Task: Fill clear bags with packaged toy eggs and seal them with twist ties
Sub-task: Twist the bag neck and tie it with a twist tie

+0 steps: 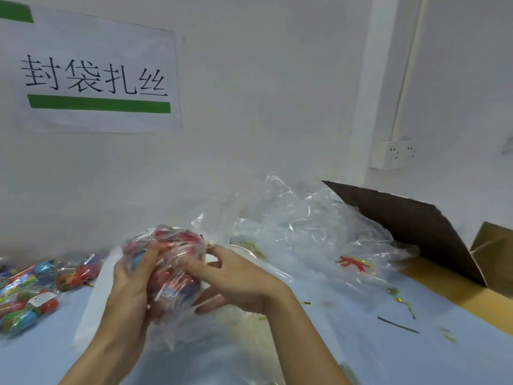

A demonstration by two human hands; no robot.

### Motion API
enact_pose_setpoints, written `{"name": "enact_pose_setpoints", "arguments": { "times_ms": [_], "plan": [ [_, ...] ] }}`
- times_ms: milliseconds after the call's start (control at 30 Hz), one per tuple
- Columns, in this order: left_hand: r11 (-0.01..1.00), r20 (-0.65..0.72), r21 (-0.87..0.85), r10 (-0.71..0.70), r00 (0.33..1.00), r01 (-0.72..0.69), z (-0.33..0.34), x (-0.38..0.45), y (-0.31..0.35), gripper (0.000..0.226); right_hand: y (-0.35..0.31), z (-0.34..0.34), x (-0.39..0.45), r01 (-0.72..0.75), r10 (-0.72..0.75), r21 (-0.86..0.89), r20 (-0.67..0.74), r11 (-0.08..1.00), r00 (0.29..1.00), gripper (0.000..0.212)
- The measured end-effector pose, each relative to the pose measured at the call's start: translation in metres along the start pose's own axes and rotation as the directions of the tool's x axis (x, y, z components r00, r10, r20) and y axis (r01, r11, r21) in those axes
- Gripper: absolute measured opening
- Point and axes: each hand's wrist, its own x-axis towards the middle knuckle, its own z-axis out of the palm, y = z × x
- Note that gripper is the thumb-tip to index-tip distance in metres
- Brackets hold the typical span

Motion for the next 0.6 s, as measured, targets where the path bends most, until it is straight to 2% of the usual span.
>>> {"name": "enact_pose_setpoints", "arguments": {
  "times_ms": [33, 100, 167, 267, 333, 400, 467, 600],
  "plan": [
    [1.000, 0.047, 0.021, -0.010, 0.999, 0.009, 0.004, -0.003, 0.000, 0.070, 0.000, -0.006, -0.004, 0.004, -0.005, 0.023, 0.033, 1.000, 0.999, 0.048],
    [0.995, 0.092, 0.100, -0.028, 0.995, 0.018, 0.011, -0.008, -0.001, 0.065, -0.002, -0.021, -0.012, 0.039, -0.040, 0.060, 0.008, 0.997, 0.999, 0.036],
    [0.982, 0.057, 0.187, -0.048, 0.997, 0.037, 0.017, -0.009, -0.001, 0.060, -0.004, -0.038, -0.019, 0.072, -0.066, 0.073, -0.078, 0.995, 0.995, 0.029],
    [0.963, -0.014, 0.250, -0.099, 0.995, 0.099, 0.030, -0.007, 0.005, 0.041, -0.009, -0.061, -0.027, 0.138, -0.096, 0.181, -0.222, 0.974, 0.970, 0.027],
    [0.947, 0.068, 0.304, -0.130, 0.989, 0.103, 0.034, -0.015, 0.002, 0.029, -0.017, -0.073, -0.028, 0.217, -0.114, 0.269, -0.351, 0.938, 0.929, 0.032],
    [0.924, 0.071, 0.372, -0.118, 0.990, 0.084, 0.040, -0.021, -0.007, 0.020, -0.029, -0.085, -0.027, 0.326, -0.112, 0.356, -0.506, 0.876, 0.855, 0.042],
    [0.906, -0.007, 0.418, -0.064, 0.998, 0.060, 0.049, -0.019, -0.018, 0.019, -0.045, -0.098, -0.027, 0.463, -0.097, 0.419, -0.651, 0.781, 0.753, 0.048],
    [0.891, -0.076, 0.454, 0.039, 0.996, 0.000, 0.049, -0.018, -0.023, 0.022, -0.068, -0.129, -0.035, 0.674, -0.034, 0.372, -0.861, 0.638, 0.508, 0.047]
  ]
}}
